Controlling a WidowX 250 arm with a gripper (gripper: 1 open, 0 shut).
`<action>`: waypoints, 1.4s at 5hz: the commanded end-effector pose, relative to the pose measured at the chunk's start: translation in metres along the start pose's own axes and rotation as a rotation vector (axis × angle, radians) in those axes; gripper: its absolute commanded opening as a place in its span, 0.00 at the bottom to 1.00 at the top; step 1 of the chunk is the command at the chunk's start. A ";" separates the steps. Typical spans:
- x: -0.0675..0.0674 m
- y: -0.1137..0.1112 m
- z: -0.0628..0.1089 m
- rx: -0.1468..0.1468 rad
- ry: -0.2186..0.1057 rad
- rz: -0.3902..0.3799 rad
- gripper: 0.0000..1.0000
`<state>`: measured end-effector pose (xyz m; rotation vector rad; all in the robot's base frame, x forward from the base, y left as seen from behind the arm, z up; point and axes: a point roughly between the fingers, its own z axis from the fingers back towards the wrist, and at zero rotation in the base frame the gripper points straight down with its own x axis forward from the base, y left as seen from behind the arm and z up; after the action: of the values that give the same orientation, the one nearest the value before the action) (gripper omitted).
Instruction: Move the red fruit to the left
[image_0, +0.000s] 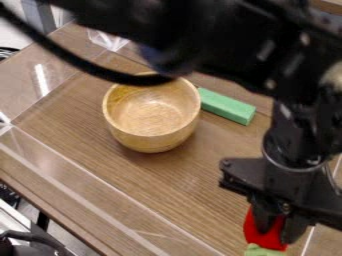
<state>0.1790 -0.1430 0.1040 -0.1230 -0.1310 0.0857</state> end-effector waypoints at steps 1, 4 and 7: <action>0.004 -0.008 0.028 -0.048 -0.054 0.019 0.00; 0.021 0.052 0.080 -0.060 -0.119 0.133 0.00; 0.051 0.031 0.051 -0.007 -0.155 0.307 0.00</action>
<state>0.2131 -0.0996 0.1442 -0.1177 -0.2243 0.3971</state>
